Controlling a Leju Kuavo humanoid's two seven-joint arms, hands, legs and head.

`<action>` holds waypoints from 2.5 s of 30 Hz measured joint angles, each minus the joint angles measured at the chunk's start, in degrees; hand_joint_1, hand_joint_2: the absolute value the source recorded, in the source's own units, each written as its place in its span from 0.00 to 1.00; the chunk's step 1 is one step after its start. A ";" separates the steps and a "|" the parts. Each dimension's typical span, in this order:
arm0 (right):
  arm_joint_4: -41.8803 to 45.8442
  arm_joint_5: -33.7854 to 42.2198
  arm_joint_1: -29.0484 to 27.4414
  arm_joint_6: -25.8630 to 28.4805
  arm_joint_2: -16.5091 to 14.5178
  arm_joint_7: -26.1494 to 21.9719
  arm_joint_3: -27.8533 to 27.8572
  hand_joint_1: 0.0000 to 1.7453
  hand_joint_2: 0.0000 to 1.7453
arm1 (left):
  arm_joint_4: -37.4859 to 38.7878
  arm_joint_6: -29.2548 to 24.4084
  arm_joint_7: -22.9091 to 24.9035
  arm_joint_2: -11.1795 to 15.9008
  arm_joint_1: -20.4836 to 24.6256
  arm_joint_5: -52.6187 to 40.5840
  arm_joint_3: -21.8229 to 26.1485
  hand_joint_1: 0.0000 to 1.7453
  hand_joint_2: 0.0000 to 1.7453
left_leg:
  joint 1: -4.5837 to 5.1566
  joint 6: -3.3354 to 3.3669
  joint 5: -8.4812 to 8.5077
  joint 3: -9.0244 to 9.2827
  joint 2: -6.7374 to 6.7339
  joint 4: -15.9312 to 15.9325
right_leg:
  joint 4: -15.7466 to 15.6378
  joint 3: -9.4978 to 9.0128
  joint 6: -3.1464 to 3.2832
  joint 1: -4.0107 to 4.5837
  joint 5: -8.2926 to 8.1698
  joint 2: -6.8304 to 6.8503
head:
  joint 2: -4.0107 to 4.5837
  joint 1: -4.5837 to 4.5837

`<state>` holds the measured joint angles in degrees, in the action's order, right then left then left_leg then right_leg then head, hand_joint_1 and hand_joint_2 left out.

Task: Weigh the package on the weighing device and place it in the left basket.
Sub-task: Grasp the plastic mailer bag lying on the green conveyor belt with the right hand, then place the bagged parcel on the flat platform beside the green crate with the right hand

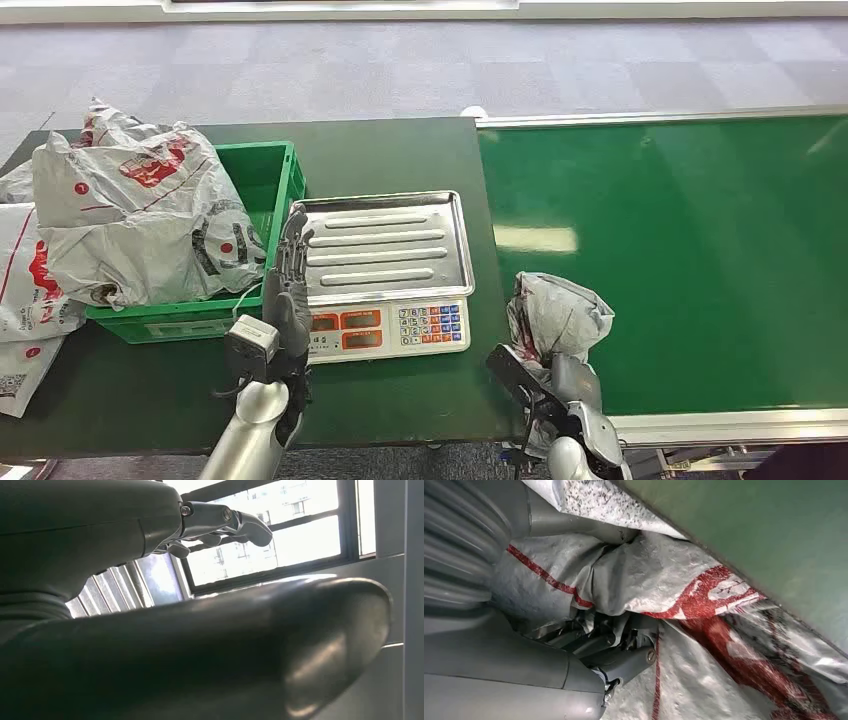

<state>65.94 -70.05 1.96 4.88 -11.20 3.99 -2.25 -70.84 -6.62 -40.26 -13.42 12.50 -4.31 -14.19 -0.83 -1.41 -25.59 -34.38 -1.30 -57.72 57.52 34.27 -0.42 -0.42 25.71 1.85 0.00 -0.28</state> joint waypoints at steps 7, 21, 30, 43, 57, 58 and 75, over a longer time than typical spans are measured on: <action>2.29 2.52 -1.32 6.56 0.13 -3.58 -0.85 1.00 1.00 | -0.65 -0.18 0.00 0.00 -0.46 -0.01 0.19 0.00 0.00 | 0.01 0.00 0.00 -0.08 0.00 0.00 | 0.01 0.05 -0.01 0.00 0.00 0.00 | 0.00 0.00; 37.09 11.53 -5.05 35.11 -2.72 -21.58 -0.71 1.00 1.00 | -1.48 -1.17 0.00 -1.07 -0.52 0.01 0.94 0.00 0.00 | 0.06 0.01 0.00 -0.16 -0.01 0.00 | 0.01 0.17 -0.01 -0.03 -0.01 0.00 | 0.00 0.00; 40.53 17.35 -4.28 34.87 -6.58 -29.29 1.46 1.00 1.00 | -0.95 -1.91 0.00 -1.31 -0.10 0.48 0.94 0.00 0.00 | 0.05 0.01 0.02 -0.17 0.00 0.00 | 0.03 0.12 -0.01 -0.02 -0.02 0.00 | 0.00 0.01; -6.50 22.15 34.55 25.51 -7.90 -20.12 -7.39 1.00 1.00 | 0.68 -1.99 0.02 -3.23 3.76 5.23 0.17 0.00 0.00 | -0.02 -0.02 0.70 -0.40 0.01 0.01 | 0.06 0.39 0.04 0.03 -0.61 0.00 | 0.00 0.02; -24.27 30.47 44.64 23.41 -9.63 -15.93 -19.94 1.00 1.00 | -2.37 -4.33 0.00 -3.63 3.21 8.87 3.65 0.00 0.00 | -0.02 -0.04 0.63 -0.51 0.02 0.01 | 0.07 0.49 0.06 0.07 -0.56 0.00 | 0.00 0.01; -24.76 30.77 44.89 23.30 -9.64 -15.94 -20.72 1.00 1.00 | -2.62 -4.31 0.00 -3.67 3.14 8.91 4.00 0.00 0.00 | -0.02 -0.04 0.63 -0.51 0.02 0.01 | 0.07 0.49 0.06 0.07 -0.56 0.00 | 0.00 0.01; -30.86 39.97 46.30 2.92 -9.78 -25.12 -24.19 0.73 1.00 | -3.35 -1.90 0.00 -4.34 2.89 8.55 5.77 0.00 0.00 | -0.02 -0.04 0.62 -0.51 0.02 0.01 | 0.07 0.51 0.06 0.07 -0.57 0.00 | 0.00 0.01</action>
<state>35.08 -30.08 48.25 7.81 -20.98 -21.13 -26.44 -74.19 -8.52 -40.26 -17.76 15.40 4.25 -8.42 -0.85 -1.45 -24.97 -34.89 -1.28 -57.72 57.58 34.78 -0.36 -0.34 25.15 1.84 0.00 -0.28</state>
